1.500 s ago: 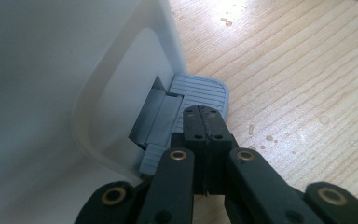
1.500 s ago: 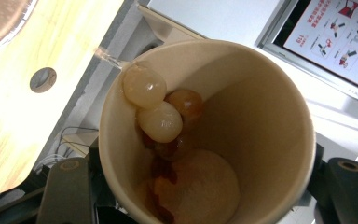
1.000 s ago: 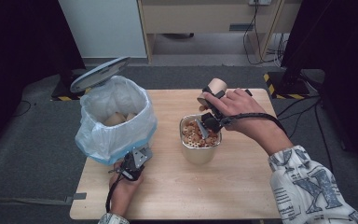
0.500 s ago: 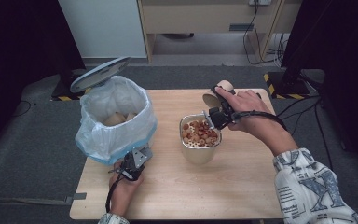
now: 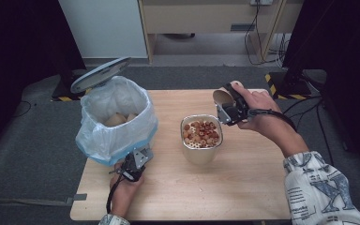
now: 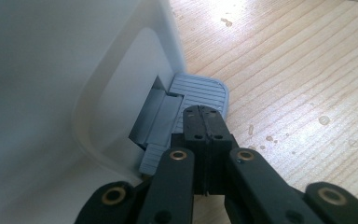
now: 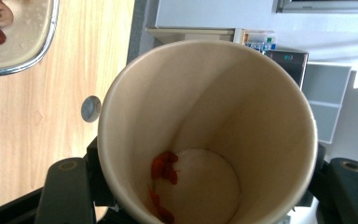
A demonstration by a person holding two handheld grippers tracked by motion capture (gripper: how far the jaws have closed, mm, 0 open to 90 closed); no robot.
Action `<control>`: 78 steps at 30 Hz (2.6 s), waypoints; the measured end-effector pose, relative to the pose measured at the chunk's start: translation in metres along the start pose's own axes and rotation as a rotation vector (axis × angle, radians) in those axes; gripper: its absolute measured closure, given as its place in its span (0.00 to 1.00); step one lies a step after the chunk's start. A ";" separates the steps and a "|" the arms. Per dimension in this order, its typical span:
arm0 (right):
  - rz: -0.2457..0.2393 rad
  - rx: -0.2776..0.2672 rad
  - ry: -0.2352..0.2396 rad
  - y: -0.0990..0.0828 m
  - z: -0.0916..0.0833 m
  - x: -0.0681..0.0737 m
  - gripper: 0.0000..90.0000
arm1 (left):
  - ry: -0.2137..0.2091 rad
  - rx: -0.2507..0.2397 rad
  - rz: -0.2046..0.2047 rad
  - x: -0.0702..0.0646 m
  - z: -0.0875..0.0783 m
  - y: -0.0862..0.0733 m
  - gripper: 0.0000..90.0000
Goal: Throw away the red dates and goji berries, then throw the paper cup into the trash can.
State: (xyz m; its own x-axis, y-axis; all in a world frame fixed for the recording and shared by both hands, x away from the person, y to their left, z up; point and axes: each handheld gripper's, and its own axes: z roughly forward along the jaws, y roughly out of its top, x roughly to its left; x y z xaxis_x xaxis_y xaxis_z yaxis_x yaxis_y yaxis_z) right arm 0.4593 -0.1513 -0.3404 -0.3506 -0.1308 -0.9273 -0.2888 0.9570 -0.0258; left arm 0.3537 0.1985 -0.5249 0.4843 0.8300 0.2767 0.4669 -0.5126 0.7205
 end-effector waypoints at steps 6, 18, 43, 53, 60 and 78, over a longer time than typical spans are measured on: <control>0.135 -0.035 0.025 -0.012 -0.002 0.000 0.36 | 0.000 0.002 0.003 0.000 0.000 0.000 0.99; 0.355 -0.084 0.061 -0.044 -0.007 0.000 0.35 | 0.001 0.003 0.004 0.000 0.000 0.000 0.99; 0.704 -0.171 0.178 -0.099 -0.015 0.014 0.35 | 0.000 0.003 0.005 0.000 0.000 0.000 0.99; 0.856 -0.254 0.295 -0.113 -0.011 0.021 0.35 | 0.000 0.002 0.004 0.000 0.000 0.000 0.99; 0.956 -0.336 0.380 -0.118 -0.010 0.021 0.35 | -0.001 0.002 0.002 0.000 0.000 0.000 0.99; 1.110 -0.391 0.489 -0.117 -0.007 0.009 0.35 | -0.001 0.001 0.002 0.000 0.000 0.000 0.99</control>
State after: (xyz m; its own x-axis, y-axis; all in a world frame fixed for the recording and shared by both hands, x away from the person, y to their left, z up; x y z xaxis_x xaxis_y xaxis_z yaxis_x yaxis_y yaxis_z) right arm 0.4837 -0.2658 -0.3429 -0.8376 0.5269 -0.1442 0.1561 0.4838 0.8611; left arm 0.3537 0.1990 -0.5248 0.4862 0.8286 0.2776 0.4666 -0.5148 0.7192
